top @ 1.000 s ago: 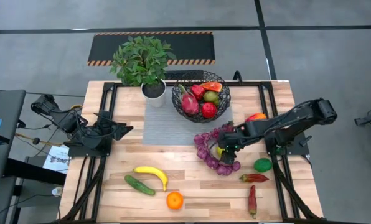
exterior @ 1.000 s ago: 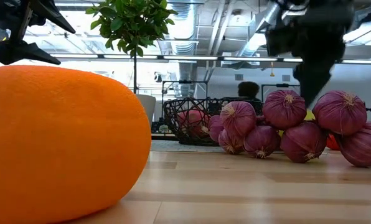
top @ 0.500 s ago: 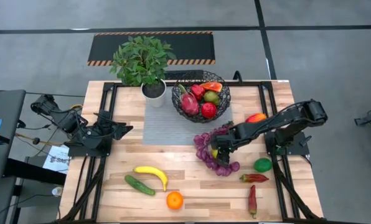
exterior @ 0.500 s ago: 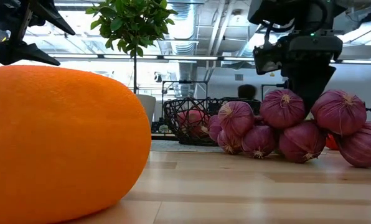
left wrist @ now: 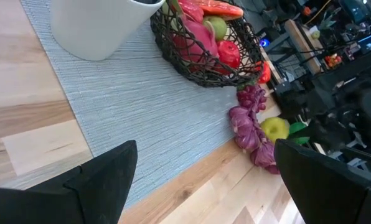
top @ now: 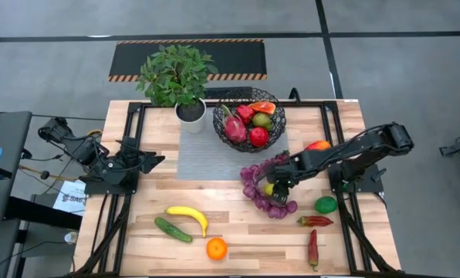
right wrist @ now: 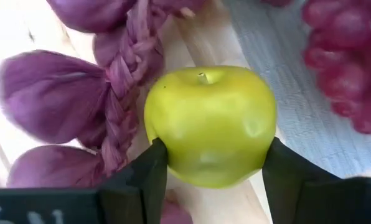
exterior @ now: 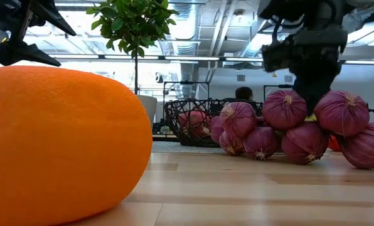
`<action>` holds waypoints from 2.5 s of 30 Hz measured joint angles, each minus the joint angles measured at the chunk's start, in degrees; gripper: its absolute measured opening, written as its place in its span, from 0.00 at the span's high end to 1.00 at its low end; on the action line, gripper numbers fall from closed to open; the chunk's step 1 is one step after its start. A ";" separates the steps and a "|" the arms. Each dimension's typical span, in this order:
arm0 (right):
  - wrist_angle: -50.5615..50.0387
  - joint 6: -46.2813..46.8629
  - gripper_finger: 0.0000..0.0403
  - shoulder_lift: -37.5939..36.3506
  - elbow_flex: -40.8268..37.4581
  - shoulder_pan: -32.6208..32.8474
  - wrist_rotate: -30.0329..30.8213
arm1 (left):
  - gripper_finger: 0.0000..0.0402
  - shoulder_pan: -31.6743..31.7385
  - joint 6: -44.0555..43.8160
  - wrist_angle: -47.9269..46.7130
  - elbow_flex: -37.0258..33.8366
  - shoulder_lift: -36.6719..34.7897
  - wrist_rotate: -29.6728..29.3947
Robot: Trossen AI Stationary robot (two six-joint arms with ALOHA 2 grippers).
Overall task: Build produce basket
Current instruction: Put the green apple into the black wire basket, then put the orange mango into the black wire basket
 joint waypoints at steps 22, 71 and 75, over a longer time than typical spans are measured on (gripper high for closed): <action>5.63 -17.00 0.45 -3.12 19.75 -22.82 9.97 | 0.09 -0.01 -1.38 0.02 0.00 0.00 -0.15; -34.46 -29.84 0.13 21.22 51.00 -44.19 4.46 | 0.09 0.01 -3.23 -0.80 0.00 -0.02 -2.06; -41.97 -27.68 0.15 14.70 46.96 -42.61 4.79 | 0.09 -0.01 -2.58 -0.91 0.00 -0.02 -1.93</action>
